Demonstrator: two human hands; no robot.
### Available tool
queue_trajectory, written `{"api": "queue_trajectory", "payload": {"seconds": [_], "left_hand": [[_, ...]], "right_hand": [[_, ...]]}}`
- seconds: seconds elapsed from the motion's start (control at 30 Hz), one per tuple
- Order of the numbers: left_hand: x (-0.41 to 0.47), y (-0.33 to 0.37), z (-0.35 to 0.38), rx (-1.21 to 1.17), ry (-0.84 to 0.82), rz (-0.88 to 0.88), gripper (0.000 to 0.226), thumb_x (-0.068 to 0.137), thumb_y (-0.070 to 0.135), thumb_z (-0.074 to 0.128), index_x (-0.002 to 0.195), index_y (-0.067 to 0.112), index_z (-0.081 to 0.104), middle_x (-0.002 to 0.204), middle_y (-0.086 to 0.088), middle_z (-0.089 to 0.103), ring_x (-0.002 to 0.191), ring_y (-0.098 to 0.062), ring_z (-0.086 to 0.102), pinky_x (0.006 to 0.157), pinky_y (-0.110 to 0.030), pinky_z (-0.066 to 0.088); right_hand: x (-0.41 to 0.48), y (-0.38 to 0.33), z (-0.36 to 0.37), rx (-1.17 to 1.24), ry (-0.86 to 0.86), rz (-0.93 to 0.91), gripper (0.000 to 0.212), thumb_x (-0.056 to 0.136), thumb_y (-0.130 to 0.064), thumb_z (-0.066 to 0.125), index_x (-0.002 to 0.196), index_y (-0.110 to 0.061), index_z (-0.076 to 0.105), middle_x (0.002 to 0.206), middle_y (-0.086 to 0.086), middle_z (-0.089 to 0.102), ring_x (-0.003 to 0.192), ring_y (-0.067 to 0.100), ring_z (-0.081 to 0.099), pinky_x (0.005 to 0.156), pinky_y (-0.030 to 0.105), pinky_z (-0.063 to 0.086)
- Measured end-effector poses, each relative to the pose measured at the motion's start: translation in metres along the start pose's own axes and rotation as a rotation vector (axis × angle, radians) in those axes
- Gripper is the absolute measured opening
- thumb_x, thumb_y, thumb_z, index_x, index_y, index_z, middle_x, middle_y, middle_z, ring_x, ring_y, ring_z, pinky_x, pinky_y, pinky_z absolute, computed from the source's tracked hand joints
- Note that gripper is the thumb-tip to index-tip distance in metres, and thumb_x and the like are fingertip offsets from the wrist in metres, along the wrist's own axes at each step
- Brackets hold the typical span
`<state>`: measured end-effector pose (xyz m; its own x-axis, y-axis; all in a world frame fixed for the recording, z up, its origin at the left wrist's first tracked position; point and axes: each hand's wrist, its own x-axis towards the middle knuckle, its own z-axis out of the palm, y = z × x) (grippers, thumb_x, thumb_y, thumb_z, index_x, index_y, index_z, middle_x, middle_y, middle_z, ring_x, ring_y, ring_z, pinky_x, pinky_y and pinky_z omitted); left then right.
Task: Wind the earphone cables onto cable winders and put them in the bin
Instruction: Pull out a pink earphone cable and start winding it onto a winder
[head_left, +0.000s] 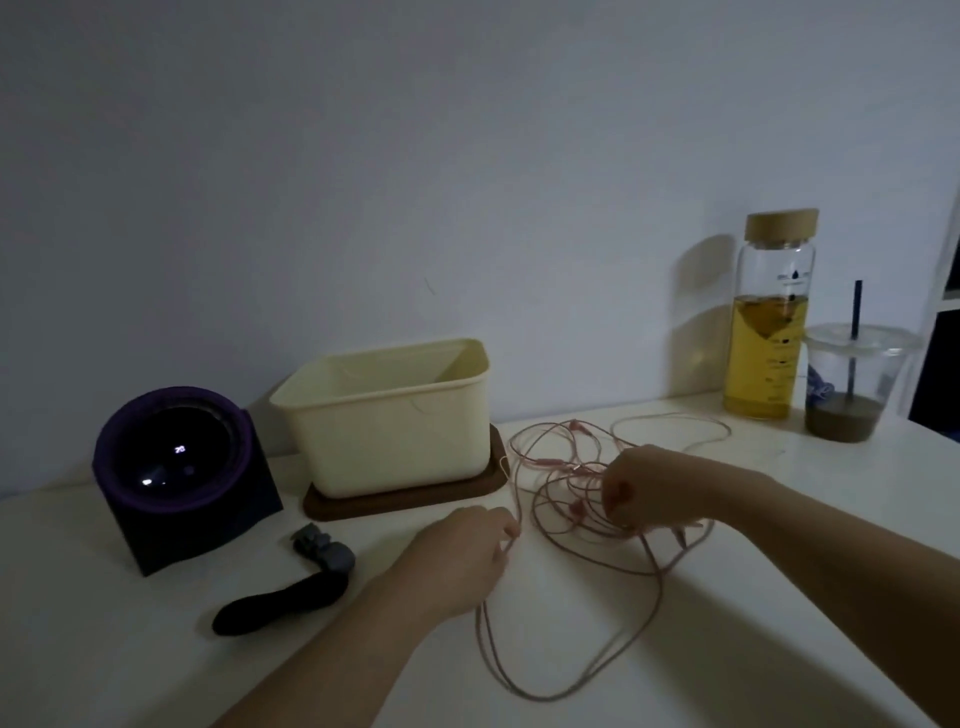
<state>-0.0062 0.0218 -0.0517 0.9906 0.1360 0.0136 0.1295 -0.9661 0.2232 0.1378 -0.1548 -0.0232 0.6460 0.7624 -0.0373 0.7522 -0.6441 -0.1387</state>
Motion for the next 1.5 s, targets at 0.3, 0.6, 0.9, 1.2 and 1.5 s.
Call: {"api": "queue_trajectory", "payload": {"seconds": [0.3, 0.6, 0.9, 1.2, 1.5], "left_hand": [[0.009, -0.019, -0.007, 0.077, 0.133, -0.128, 0.036, 0.095, 0.016, 0.045, 0.13, 0.026, 0.049, 0.128, 0.004, 0.046, 0.116, -0.016, 0.051, 0.095, -0.031, 0.044], [0.035, 0.013, -0.027, -0.288, 0.361, 0.111, 0.058, 0.096, 0.027, 0.053, 0.148, 0.027, 0.028, 0.141, 0.006, 0.04, 0.125, -0.009, 0.04, 0.093, -0.013, 0.025], [0.061, 0.018, -0.033, -0.312, 0.148, 0.071, 0.026, 0.093, 0.027, 0.056, 0.118, 0.021, 0.063, 0.116, 0.006, 0.061, 0.108, -0.009, 0.056, 0.088, -0.019, 0.041], [0.081, 0.032, -0.021, -0.298, 0.01, 0.078, 0.037, 0.096, 0.029, 0.053, 0.132, 0.019, 0.052, 0.119, 0.002, 0.063, 0.113, -0.015, 0.057, 0.093, -0.023, 0.043], [0.077, 0.018, -0.087, -0.656, 0.432, 0.076, 0.027, 0.101, 0.016, 0.043, 0.122, 0.021, 0.06, 0.072, 0.005, 0.048, 0.061, -0.013, 0.044, 0.054, -0.019, 0.041]], "right_hand": [[-0.009, -0.02, -0.053, 0.668, 0.428, -0.069, 0.024, 0.097, -0.023, 0.05, 0.084, -0.021, 0.069, 0.055, -0.006, 0.059, 0.046, 0.008, 0.041, 0.042, 0.015, 0.031], [-0.033, -0.064, -0.105, 0.846, 0.512, -0.33, 0.028, 0.099, -0.027, 0.043, 0.091, -0.02, 0.069, 0.059, -0.007, 0.058, 0.057, 0.015, 0.041, 0.052, 0.023, 0.034], [-0.04, -0.05, -0.12, 1.203, 0.709, -0.357, 0.032, 0.1, -0.021, 0.041, 0.082, -0.015, 0.067, 0.063, -0.003, 0.058, 0.055, 0.014, 0.042, 0.054, 0.023, 0.033], [-0.029, -0.049, -0.121, 1.534, 0.697, -0.348, 0.038, 0.097, -0.014, 0.04, 0.065, -0.013, 0.061, 0.075, 0.002, 0.065, 0.054, 0.013, 0.05, 0.064, 0.027, 0.042], [-0.018, -0.023, -0.113, 1.604, 0.59, -0.135, 0.028, 0.091, -0.01, 0.042, 0.063, -0.011, 0.041, 0.045, 0.002, 0.031, 0.042, 0.015, 0.029, 0.05, 0.029, 0.027]]}}
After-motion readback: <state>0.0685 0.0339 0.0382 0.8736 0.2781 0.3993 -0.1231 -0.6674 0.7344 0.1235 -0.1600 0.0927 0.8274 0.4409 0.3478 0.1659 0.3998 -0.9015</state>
